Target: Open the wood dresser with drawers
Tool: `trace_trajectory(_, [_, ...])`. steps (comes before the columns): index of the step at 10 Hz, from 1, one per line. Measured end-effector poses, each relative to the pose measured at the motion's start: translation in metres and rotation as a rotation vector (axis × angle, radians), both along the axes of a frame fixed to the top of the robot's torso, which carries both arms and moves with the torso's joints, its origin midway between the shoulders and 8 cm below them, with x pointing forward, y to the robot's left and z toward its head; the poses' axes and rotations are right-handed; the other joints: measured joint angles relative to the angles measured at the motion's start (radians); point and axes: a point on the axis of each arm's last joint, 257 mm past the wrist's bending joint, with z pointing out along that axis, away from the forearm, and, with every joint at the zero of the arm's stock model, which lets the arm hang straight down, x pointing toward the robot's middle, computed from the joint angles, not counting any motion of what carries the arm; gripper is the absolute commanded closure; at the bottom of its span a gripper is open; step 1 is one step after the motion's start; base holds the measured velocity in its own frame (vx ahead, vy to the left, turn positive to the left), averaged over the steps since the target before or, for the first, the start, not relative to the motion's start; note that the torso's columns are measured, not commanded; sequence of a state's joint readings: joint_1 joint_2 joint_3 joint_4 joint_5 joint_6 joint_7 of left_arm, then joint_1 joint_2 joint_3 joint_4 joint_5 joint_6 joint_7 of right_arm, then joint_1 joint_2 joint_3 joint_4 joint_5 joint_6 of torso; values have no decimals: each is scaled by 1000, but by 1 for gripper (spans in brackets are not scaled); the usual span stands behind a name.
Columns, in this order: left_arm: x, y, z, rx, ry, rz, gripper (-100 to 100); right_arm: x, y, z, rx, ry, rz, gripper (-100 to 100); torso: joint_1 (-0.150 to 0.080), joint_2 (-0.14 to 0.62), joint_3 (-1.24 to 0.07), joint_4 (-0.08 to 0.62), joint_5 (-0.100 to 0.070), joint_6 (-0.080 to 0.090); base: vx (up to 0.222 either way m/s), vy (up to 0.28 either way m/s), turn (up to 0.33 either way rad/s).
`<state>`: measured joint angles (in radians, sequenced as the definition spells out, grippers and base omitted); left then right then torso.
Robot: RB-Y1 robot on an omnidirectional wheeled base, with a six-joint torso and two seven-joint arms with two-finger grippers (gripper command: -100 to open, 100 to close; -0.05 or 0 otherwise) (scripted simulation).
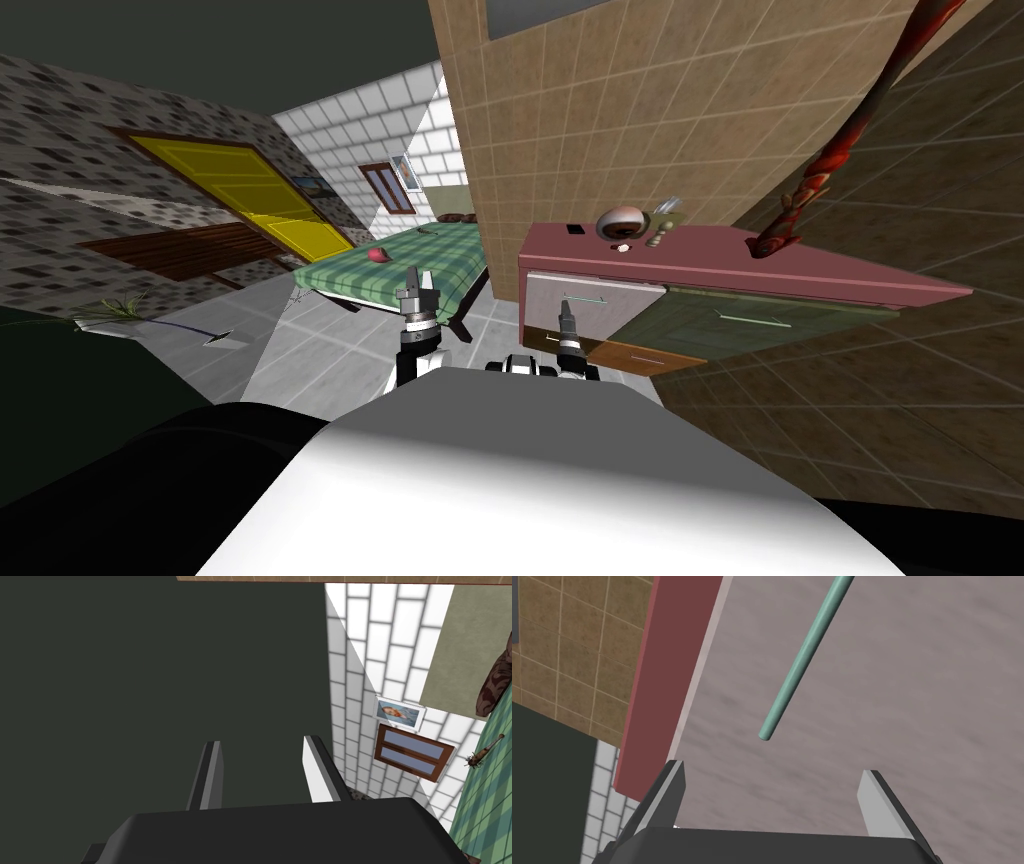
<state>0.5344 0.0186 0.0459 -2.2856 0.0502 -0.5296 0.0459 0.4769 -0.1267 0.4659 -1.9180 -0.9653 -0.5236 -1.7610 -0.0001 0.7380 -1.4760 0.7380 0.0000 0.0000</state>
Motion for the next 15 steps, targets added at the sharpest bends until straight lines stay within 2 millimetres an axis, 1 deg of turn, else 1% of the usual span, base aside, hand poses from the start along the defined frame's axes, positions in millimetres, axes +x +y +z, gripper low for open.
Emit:
trace_trajectory(12, [0, 0, 0, 0, 0, 0, 0, 16, -2, 11, 303, -82, -5, -100, 0, 0, 0, 0, 0, 0, 10, -6, 23])
trace_trajectory(13, [0, 0, 0, 0, 0, 0, 0, 16, -2, 11, 308, -84, -5, -100, 0, 0, 0, 0, 0, 0, 49, -21, -30])
trace_trajectory(15, [0, 0, 0, 0, 0, 0, 0, 18, 1, 18, 310, -84, -2, -100, -1, -4, -2, -1, 0, 0, 75, -24, -17])
